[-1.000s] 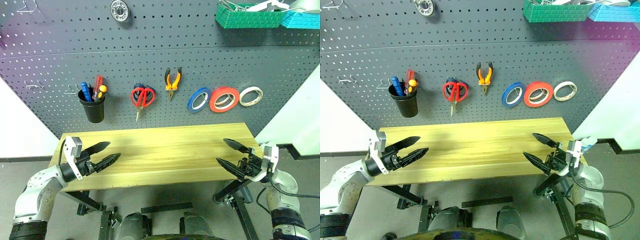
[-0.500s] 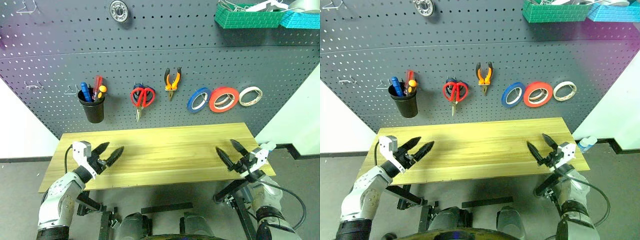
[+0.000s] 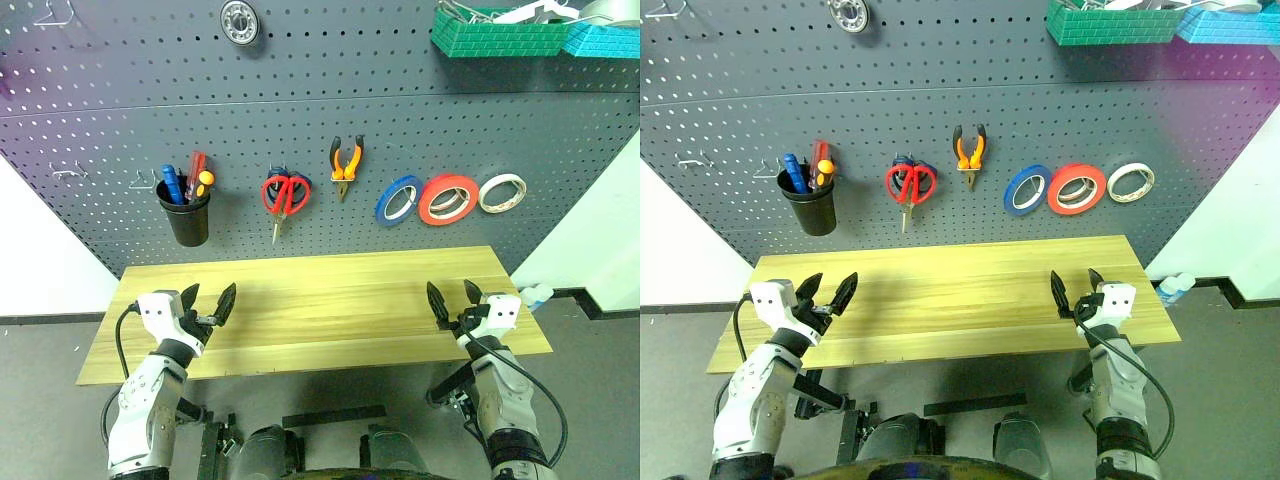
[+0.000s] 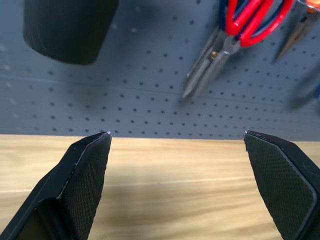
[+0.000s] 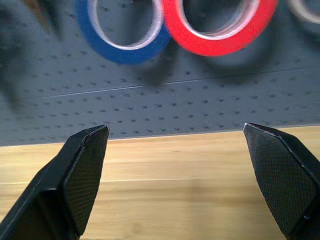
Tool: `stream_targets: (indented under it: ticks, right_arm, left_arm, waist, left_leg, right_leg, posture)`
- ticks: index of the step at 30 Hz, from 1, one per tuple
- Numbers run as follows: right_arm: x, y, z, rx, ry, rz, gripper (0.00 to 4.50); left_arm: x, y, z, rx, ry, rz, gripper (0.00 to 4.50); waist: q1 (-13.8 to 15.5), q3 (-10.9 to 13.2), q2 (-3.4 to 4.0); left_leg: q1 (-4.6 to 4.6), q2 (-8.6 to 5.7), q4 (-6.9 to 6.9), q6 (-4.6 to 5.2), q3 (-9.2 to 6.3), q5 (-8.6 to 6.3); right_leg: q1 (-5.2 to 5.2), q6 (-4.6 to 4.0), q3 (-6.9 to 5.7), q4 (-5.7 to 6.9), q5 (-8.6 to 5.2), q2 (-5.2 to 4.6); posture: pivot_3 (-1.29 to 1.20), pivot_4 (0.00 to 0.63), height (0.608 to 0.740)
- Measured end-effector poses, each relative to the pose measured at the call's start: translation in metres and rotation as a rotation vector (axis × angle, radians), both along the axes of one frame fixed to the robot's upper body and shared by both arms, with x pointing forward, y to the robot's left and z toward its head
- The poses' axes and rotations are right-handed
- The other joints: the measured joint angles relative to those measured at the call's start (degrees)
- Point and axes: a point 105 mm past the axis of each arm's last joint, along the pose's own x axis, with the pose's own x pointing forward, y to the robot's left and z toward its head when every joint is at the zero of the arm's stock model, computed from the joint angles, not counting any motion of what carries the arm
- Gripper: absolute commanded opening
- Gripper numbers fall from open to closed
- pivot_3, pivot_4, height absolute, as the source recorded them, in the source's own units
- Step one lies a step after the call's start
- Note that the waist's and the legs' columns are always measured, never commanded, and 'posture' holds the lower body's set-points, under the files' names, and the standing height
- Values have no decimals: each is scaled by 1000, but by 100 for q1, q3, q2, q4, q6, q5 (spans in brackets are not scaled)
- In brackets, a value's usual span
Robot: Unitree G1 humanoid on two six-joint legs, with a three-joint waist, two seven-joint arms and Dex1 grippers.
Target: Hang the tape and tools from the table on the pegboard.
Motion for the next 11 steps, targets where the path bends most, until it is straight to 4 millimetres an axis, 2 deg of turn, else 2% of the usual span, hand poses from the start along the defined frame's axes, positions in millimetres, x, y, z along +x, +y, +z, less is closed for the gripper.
stream_targets:
  ticks: [2, 4, 11]
  right_arm:
    - [-7, -4, -2, -38, 39, -42, 4500]
    - [-15, 2, 1, -94, 44, -30, 4500]
    - [-14, 15, 13, -159, 40, -58, 4500]
  left_arm:
    - [-4, 0, -2, 23, 5, 13, 4437]
    - [-7, 1, -4, 57, 1, 23, 4437]
    - [-6, 1, 0, 110, -22, 63, 4437]
  waist:
    - [8, -1, 2]
    - [2, -1, 2]
    - [-7, -4, 1]
  left_leg:
    - [-11, 0, -2, 0, 1, 0]
    - [-12, 1, -4, 0, 3, 0]
    - [-12, 0, -4, 1, 6, 0]
  right_leg:
    - [-12, -1, 0, 0, -1, 0]
    - [-15, -3, 0, -1, -2, 2]
    - [-14, -4, 3, -8, -3, 3]
  posture:
    - [-79, 0, 740]
    - [-86, 0, 740]
    - [-119, 0, 740]
